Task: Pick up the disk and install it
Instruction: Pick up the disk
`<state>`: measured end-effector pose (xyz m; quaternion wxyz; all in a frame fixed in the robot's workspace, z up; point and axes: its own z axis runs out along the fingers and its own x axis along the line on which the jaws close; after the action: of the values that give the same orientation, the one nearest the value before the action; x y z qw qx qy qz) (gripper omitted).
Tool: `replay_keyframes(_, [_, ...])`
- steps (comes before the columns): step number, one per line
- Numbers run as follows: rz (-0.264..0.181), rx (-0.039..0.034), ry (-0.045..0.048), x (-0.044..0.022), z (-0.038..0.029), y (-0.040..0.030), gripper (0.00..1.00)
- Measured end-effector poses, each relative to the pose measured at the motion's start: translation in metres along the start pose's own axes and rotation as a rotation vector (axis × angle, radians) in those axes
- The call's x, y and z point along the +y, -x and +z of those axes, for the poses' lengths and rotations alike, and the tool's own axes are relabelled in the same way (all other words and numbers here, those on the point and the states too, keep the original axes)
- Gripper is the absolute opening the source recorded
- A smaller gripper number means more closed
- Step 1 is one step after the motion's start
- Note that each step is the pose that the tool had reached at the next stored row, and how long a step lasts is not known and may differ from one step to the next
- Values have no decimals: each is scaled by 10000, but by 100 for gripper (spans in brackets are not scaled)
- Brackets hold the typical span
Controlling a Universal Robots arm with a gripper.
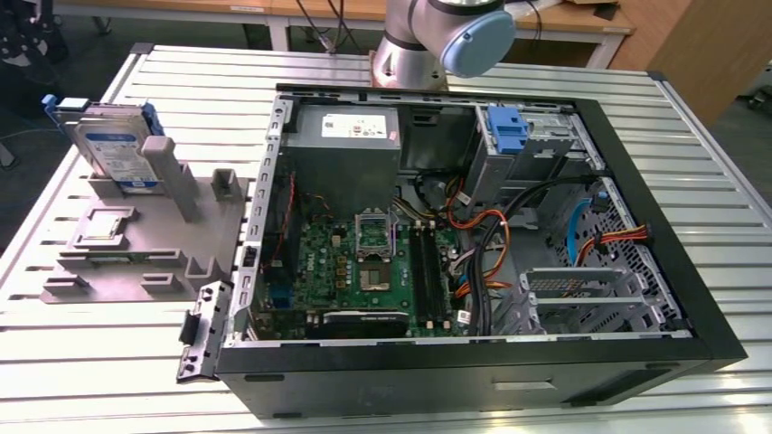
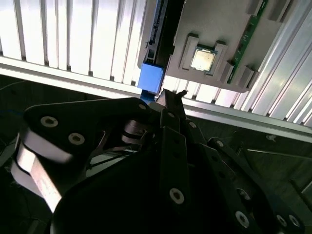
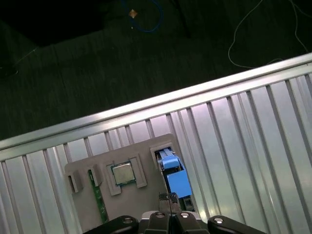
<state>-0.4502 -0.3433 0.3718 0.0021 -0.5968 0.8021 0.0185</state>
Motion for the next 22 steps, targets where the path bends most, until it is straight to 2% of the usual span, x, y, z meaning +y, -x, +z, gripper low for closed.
replay_keyframes(2, [-206, -22, -5, 0, 10, 1, 10])
replay_keyframes(7, [-1051, -6, 12, -1, 40, -1, 11])
replay_keyframes(11, [-1538, 6, 23, -7, 65, 0, 35])
replay_keyframes(12, [-1659, 9, 26, -9, 74, 0, 35])
replay_keyframes(14, [-1751, 11, 27, -10, 105, -1, 47])
replay_keyframes(17, [-1808, 13, 30, -14, 158, 1, 53])
replay_keyframes(18, [-1817, 13, 30, -16, 177, 3, 59])
replay_keyframes(22, [-1917, 5, 35, -24, 233, 11, 59])
